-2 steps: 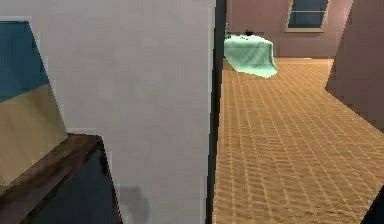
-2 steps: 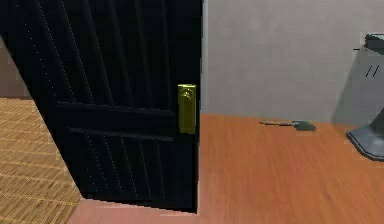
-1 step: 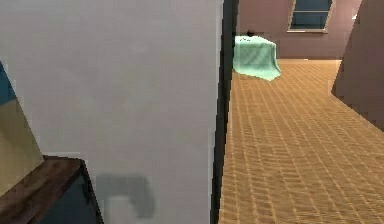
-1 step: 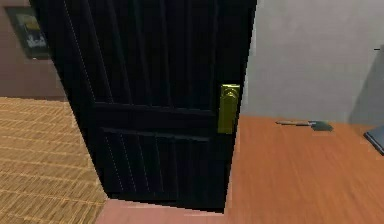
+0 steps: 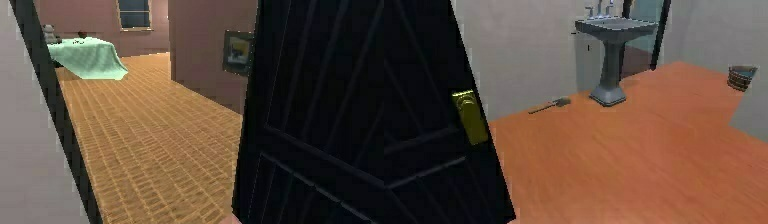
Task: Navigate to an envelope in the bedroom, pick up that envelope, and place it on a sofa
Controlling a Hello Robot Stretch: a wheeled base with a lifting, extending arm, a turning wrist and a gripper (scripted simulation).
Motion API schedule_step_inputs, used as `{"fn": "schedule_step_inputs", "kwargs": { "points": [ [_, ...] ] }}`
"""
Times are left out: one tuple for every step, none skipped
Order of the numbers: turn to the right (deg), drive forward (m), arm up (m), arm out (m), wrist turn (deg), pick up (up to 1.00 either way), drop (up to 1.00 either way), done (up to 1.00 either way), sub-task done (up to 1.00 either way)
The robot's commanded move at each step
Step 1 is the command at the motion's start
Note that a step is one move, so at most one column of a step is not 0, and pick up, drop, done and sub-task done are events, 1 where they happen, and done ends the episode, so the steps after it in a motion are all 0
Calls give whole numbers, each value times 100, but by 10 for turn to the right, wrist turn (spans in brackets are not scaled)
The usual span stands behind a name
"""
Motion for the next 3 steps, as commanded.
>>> {"fn": "schedule_step_inputs", "kwargs": {
  "points": [
    [0,75,0,0,0,0,0,0,0],
    [-270,0,0,0,0,0,0,0,0],
    [-30,0,0,0,0,0,0,0,0]
  ]
}}
